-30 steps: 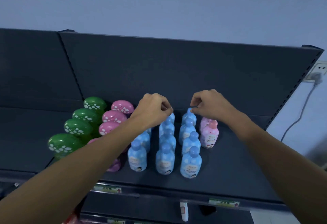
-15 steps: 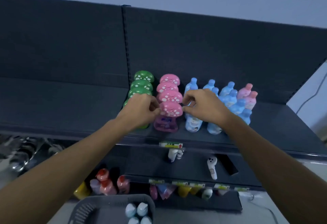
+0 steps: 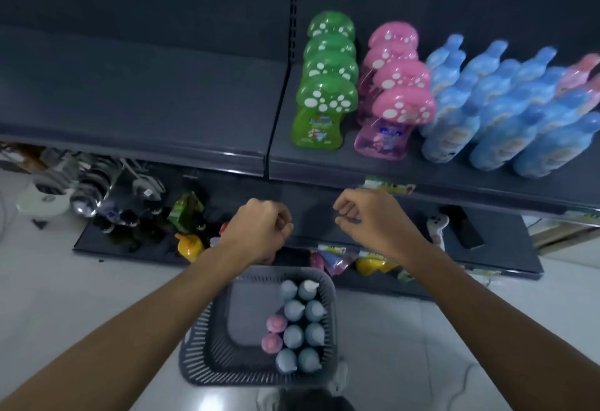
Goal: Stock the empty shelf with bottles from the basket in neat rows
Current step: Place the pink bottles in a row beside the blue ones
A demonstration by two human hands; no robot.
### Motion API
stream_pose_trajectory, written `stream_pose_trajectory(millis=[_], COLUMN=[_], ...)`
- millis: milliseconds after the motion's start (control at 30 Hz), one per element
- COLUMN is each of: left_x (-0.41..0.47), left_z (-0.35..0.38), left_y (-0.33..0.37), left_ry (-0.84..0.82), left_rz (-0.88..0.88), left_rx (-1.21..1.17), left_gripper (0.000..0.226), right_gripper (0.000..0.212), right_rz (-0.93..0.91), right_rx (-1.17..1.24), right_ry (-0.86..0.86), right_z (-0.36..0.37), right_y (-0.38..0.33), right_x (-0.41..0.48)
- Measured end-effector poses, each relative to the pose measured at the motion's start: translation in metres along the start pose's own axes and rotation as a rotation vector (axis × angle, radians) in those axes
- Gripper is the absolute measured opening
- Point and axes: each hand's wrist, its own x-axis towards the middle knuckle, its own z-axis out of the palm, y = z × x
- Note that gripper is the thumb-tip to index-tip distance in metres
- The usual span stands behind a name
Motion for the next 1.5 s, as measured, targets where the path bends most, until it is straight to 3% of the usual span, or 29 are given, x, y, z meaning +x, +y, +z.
stream_pose_trajectory(millis=[333,433,500,667,767,1067,1167,1267,1367,1500], left_x=[-0.061,-0.081,-0.095,-0.115,-0.118,-0.125,-0.123,-0.122,-0.122,-0.121], left_z=[0.173,0.214,0.239,0.273,0.283,0.307,0.312,0.314,0.312,0.299], left_y=[-0.109,-0.132,-0.142,-0.153,-0.155,-0.165,-0.167,-0.169,-0.169,-0.17], left_ry=[-0.298,-0.364,-0.368,-0.273,-0.251,-0.36,-0.379,-0.352,-0.3,-0.323], left_rz=[-0.17,-0.231,-0.217,-0.12,-0.058,-0.138,-0.139,-0.097,-0.073,-0.103], left_rx=[-0.061,-0.082,-0.065,-0.041,-0.056,-0.005,0.021,0.024,0.027,0.032], left_gripper=[0.006,0.023,0.031,0.013,0.008,0.021,0.019,0.014,0.012,0.021], right_gripper=[0.023,0.025,0.024,0.014,0.013,0.023,0.039,0.022,0.035,0.02], right_rz=[0.162,0.147,0.136,0.136,0.096,-0.047,-0.105,-0.123,-0.091,-0.051], right_rx=[0.009,0.006,0.003,-0.015,-0.034,-0.134,-0.165,-0.205,-0.231,-0.187], right_ry=[-0.271,-0.337,-0.351,-0.39,-0.394,-0.393,-0.331,-0.333,-0.335,-0.319], right_z=[0.192,0.248,0.281,0.343,0.361,0.384,0.386,0.387,0.388,0.383], right_y=[0.043,0.052,0.054,0.052,0.05,0.054,0.053,0.053,0.052,0.047], right_x=[-0.037,-0.046,-0.053,-0.065,-0.067,-0.069,-0.068,-0.067,-0.065,-0.064])
